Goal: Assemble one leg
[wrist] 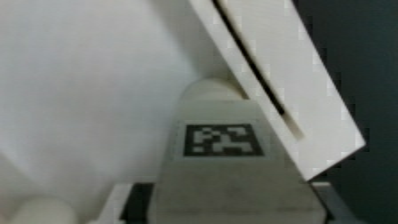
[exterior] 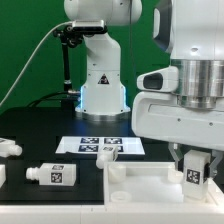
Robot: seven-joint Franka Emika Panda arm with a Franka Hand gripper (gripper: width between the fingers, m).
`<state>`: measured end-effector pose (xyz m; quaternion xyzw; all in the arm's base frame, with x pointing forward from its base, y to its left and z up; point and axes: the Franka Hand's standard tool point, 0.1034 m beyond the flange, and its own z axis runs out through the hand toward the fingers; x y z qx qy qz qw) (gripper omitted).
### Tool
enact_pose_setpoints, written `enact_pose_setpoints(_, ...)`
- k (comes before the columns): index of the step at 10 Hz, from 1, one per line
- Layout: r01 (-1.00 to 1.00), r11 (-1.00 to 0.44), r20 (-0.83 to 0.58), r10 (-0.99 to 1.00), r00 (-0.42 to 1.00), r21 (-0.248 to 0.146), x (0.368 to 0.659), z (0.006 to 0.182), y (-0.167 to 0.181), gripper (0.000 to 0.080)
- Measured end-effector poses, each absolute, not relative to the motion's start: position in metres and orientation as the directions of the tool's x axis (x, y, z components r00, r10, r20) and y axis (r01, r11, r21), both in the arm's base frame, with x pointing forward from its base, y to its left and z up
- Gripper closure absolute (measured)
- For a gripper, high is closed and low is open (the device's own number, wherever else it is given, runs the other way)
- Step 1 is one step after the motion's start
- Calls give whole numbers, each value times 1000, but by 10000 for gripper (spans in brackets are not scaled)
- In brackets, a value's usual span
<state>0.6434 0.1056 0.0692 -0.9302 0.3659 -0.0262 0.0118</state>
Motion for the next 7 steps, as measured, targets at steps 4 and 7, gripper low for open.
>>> enact_pose_setpoints(4,-993,-94,-45,-994,98,-72,643,68,112,512)
enact_pose_setpoints(7,-990,114,-81,-991,-107,-83,642,67,112,419)
